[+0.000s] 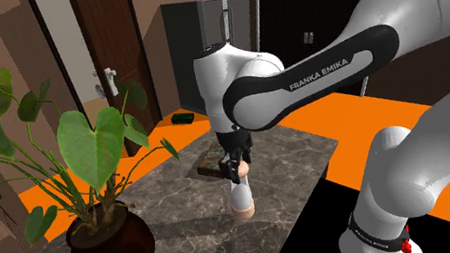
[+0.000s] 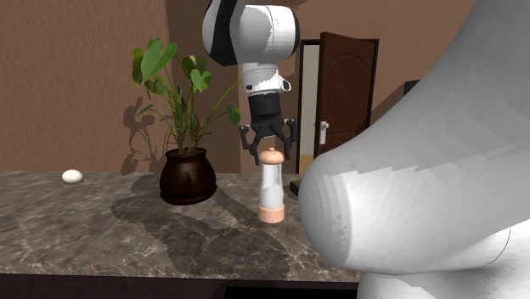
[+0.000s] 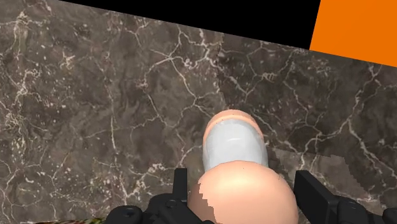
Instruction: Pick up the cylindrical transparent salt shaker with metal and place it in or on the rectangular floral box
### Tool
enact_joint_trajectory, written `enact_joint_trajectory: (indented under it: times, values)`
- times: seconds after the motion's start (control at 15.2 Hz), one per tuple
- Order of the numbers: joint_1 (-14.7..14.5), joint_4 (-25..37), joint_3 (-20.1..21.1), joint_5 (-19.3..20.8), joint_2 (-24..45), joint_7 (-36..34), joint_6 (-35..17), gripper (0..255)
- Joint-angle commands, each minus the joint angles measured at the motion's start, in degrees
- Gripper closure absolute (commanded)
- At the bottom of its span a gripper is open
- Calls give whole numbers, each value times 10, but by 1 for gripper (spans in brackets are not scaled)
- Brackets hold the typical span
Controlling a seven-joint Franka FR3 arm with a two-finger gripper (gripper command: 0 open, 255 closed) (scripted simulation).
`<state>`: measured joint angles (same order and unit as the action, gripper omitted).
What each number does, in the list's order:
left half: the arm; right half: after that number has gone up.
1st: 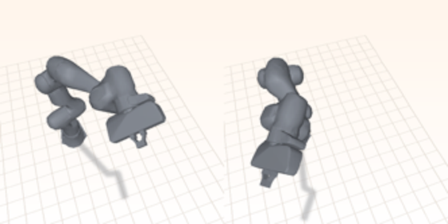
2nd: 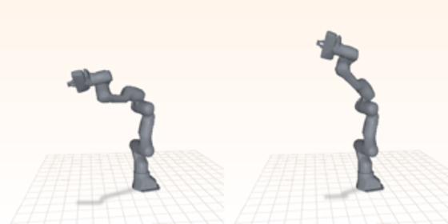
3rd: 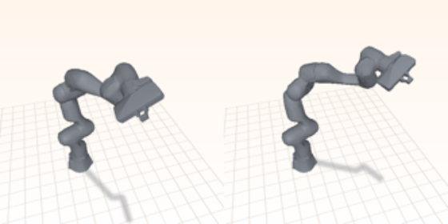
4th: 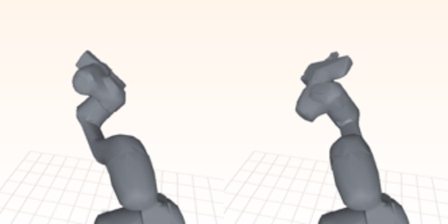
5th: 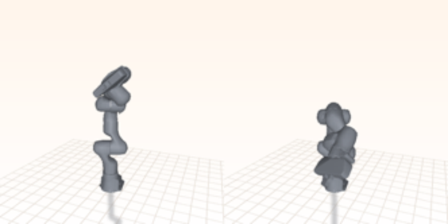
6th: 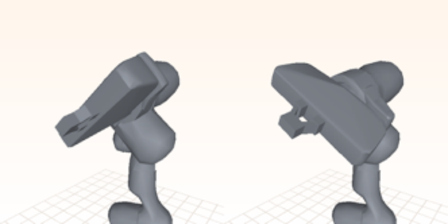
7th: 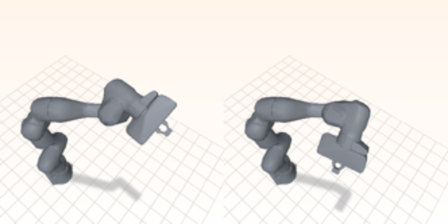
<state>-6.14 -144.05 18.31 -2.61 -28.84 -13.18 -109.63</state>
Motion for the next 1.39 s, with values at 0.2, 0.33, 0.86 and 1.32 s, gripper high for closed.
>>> enact_joint_trajectory:
  times: [0.2,0.33,0.86,1.32]
  values:
    - [0,33,-5,1,-10,4,43,255]
    - [1,46,-7,2,-14,6,59,255]
    - [3,102,-14,5,-21,12,122,255]
    - [46,196,-62,54,67,78,126,255]
